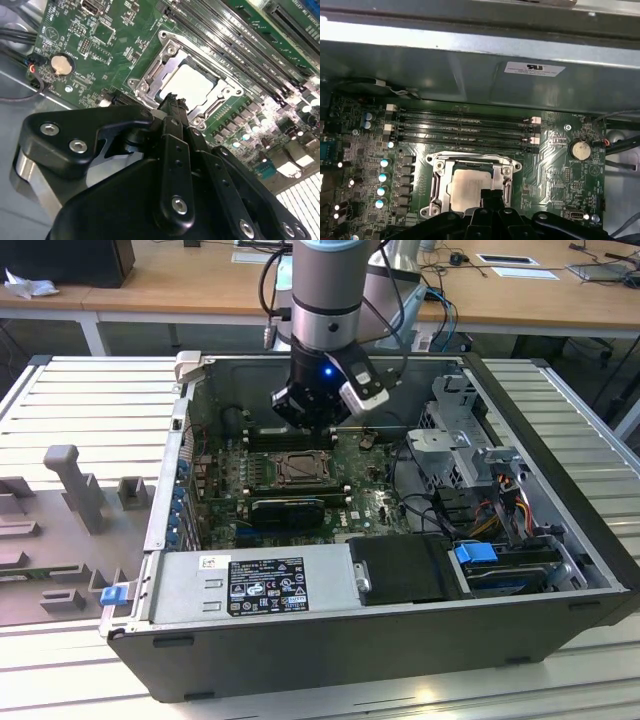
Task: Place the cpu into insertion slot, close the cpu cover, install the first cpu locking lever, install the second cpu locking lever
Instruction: 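Install the second cpu locking lever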
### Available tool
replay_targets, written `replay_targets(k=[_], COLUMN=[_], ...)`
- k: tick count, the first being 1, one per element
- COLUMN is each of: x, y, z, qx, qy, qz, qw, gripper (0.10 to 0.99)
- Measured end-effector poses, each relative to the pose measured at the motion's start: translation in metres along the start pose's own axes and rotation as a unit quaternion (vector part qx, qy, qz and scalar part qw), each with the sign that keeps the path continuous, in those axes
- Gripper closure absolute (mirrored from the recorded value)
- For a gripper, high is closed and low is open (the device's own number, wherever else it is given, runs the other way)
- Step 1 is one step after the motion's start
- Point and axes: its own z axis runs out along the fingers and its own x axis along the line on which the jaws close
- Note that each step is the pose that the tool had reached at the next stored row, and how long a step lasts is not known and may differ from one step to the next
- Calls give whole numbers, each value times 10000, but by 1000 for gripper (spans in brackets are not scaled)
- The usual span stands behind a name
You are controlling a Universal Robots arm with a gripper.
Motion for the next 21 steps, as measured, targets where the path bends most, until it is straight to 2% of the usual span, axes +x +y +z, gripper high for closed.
replay_targets(k=[1, 2, 7, 14, 21], x=[0, -1, 7, 20, 31], y=[3, -2, -57, -197, -240], z=[-40, -47, -50, -55, -72], qx=[0, -1, 0, 0, 0], qy=[0, 0, 1, 1, 1], qz=[0, -1, 0, 0, 0], qw=[10000, 10000, 10000, 10000, 10000], gripper=[980, 980, 980, 980, 980])
